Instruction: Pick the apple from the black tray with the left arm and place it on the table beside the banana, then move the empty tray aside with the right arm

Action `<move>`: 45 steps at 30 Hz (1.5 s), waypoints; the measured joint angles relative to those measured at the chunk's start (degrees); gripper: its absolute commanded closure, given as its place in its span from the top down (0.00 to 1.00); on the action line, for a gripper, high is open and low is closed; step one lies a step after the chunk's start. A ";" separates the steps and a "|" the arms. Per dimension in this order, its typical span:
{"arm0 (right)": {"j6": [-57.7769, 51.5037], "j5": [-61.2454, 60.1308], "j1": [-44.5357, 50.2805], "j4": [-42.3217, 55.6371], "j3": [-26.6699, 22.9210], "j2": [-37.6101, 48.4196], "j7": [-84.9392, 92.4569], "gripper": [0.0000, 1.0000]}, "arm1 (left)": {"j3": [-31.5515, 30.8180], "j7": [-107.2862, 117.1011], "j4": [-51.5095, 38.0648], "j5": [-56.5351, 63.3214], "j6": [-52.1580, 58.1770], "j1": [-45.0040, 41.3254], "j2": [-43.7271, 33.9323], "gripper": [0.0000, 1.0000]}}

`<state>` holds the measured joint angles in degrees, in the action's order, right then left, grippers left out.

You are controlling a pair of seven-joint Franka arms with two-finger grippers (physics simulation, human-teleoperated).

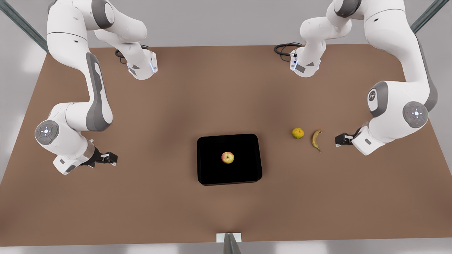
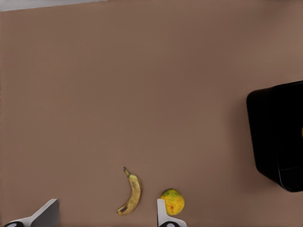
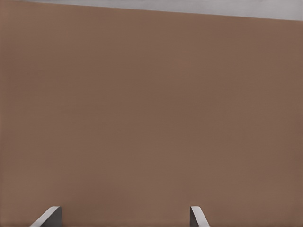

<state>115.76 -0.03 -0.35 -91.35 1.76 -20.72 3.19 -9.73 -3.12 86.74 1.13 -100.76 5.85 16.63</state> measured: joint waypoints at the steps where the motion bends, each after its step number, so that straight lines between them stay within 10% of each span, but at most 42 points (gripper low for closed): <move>1: 0.03 0.00 0.00 0.00 0.00 0.00 0.03 1.00 | 0.00 0.17 0.00 0.16 -0.12 -0.08 0.02 1.00; 21: 0.19 0.06 0.00 0.00 0.00 -0.02 0.36 1.00 | -2.06 16.95 -2.42 3.64 -4.86 -33.36 9.11 1.00; 45: 0.19 0.19 0.00 0.01 0.00 -0.09 0.48 1.00 | -0.19 46.50 -23.26 13.03 -23.39 -40.70 38.36 1.00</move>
<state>115.94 0.15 -0.35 -91.34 1.76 -20.80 3.67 -9.93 43.38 63.49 14.16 -124.14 -34.85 54.99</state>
